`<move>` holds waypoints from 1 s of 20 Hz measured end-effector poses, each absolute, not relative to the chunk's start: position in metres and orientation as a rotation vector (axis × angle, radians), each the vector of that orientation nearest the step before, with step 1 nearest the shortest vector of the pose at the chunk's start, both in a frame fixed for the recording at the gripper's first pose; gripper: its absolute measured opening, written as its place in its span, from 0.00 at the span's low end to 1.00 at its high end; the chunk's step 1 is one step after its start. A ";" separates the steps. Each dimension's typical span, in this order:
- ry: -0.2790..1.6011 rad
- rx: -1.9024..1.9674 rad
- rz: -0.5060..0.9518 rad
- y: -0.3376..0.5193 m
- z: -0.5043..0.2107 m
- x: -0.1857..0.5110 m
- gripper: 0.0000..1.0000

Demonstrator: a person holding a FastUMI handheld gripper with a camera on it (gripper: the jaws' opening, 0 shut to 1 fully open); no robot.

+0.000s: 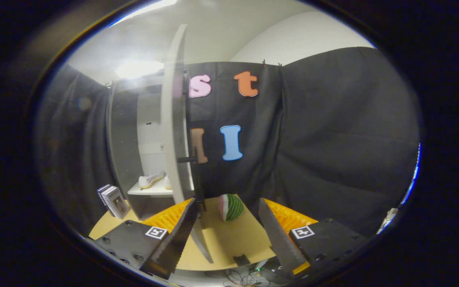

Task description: Open the shoe cabinet door, grab the shoes and put them into the shoe cabinet, then close the shoe cabinet door.

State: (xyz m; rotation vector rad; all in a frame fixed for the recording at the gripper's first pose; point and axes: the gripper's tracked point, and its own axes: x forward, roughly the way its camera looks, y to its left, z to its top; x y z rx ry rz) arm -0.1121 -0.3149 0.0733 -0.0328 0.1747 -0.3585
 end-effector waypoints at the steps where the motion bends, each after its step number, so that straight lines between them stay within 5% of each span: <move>1: 0.183 -0.033 -0.351 -0.329 0.071 -0.100 0.97; 11: 0.244 -0.028 -0.162 -0.361 0.040 0.053 0.95; 20: 0.219 -0.058 -0.092 -0.323 0.037 0.070 0.94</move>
